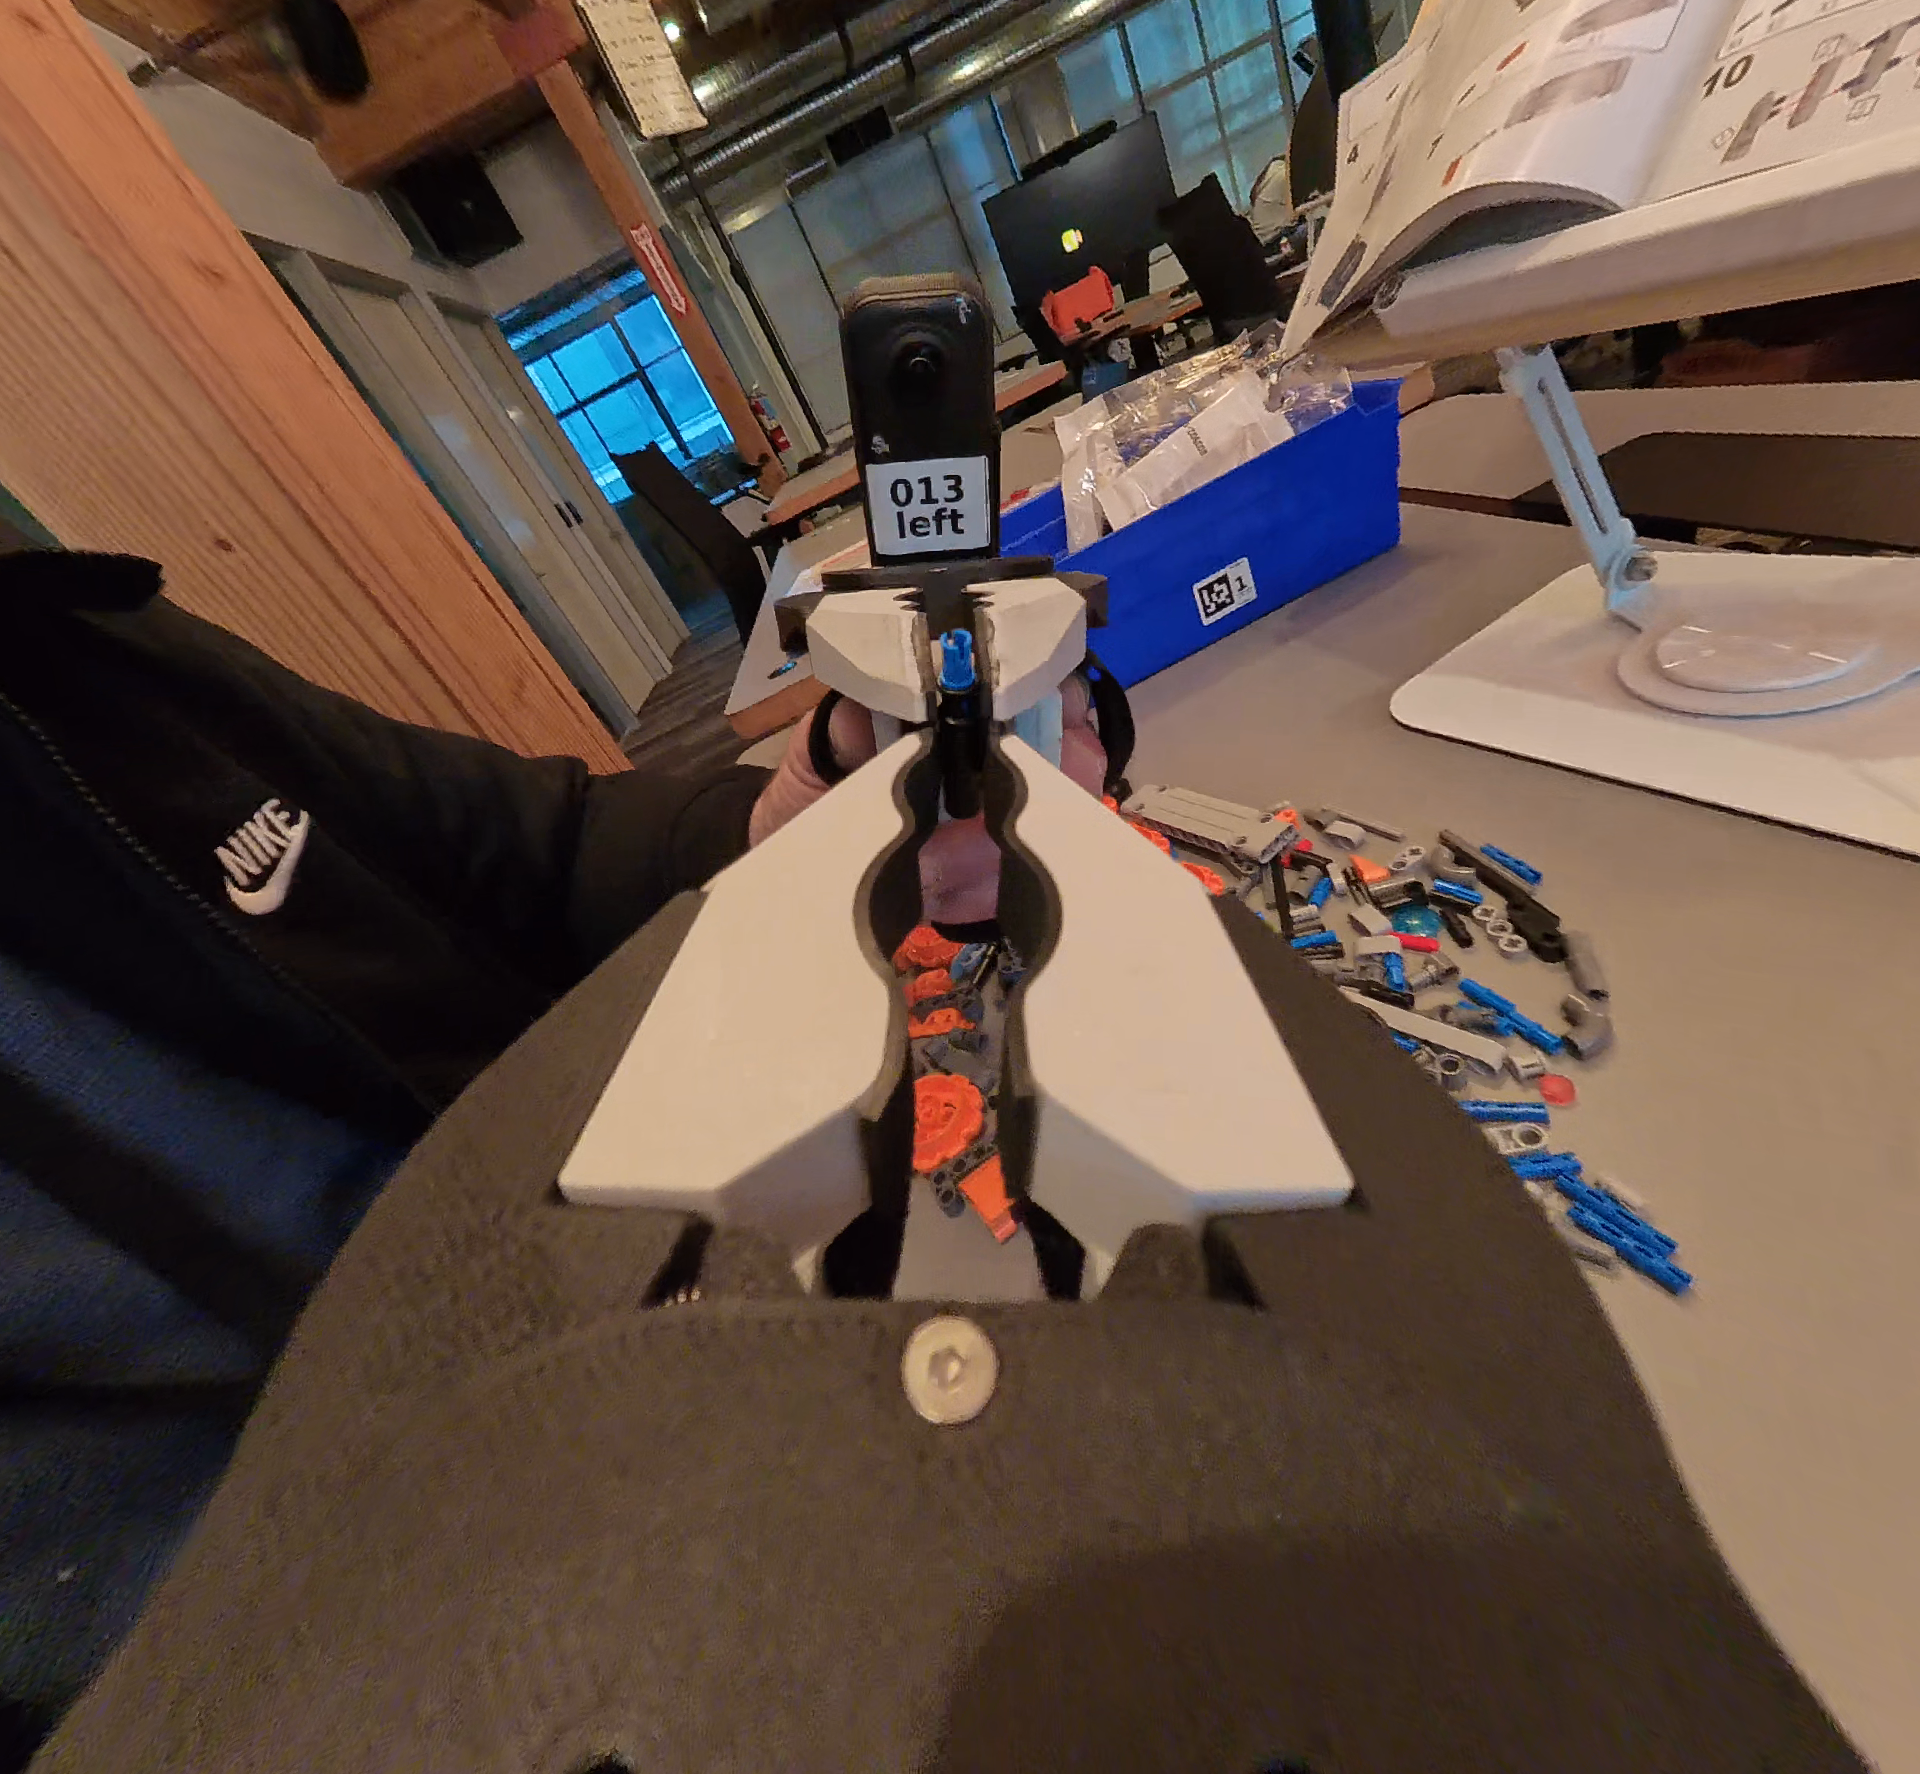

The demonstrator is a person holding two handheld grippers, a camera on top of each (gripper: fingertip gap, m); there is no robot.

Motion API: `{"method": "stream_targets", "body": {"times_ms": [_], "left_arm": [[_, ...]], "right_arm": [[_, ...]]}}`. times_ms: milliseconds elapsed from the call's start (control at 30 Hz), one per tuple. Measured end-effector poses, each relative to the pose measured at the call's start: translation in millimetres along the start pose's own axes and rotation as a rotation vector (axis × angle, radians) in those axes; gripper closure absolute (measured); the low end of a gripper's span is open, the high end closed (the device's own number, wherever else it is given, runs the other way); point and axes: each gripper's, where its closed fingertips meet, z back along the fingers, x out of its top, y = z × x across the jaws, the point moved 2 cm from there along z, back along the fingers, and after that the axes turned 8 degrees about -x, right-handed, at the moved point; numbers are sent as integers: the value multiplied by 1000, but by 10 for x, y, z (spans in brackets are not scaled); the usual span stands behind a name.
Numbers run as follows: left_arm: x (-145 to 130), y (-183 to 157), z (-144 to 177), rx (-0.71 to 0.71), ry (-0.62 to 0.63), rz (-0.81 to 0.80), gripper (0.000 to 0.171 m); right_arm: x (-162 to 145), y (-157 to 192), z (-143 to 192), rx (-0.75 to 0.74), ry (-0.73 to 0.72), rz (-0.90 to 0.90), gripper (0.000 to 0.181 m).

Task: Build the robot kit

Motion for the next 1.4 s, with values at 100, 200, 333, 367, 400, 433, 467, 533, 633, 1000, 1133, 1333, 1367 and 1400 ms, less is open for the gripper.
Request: {"method": "stream_targets", "body": {"times_ms": [100, 200, 333, 367, 400, 433, 467, 533, 633, 1000, 1133, 1333, 1367, 1400], "left_arm": [[34, 32, 47, 33, 13, -29, 168], [27, 71, 66, 59, 51, -38, 165], [-54, 97, -5, 66, 147, -41, 158], [-82, 101, -42, 62, 180, -41, 155], [-100, 97, -90, 52, 207, -44, 149], [-122, 70, -154, 23, 234, -47, 144], [-149, 28, -235, -24, 266, -45, 137], [-220, 1, -433, -82, 336, -57, 125], [-424, 76, -812, -125, 482, -71, 104], [-1428, 774, -1824, -130, 1016, -228, 110], [-1664, 959, -1977, -110, 1134, -272, 111], [-1923, 1058, -2011, -82, 1221, -284, 125], [-1921, 1062, -2019, -75, 1211, -283, 133], [-1922, 1064, -2022, -68, 1201, -283, 133]], "right_arm": [[46, -45, 103, 4, -27, -32, 177], [75, -75, 200, 4, -50, -52, 176], [91, -74, 358, -35, -43, 16, 176], [122, -85, 456, -61, -50, 45, 176], [171, -109, 592, -91, -69, 69, 176], [228, -158, 768, -137, -95, 92, 176], [286, -237, 980, -202, -128, 115, 176], [381, -415, 1473, -343, -202, 136, 176], [425, -616, 2148, -533, -305, 155, 176], [291, -900, 2523, -649, -370, 89, 176], [290, -887, 2522, -639, -376, 90, 176], [306, -845, 2527, -626, -389, 100, 176], [312, -838, 2530, -622, -393, 101, 176], [314, -834, 2531, -620, -394, 102, 176]]}}
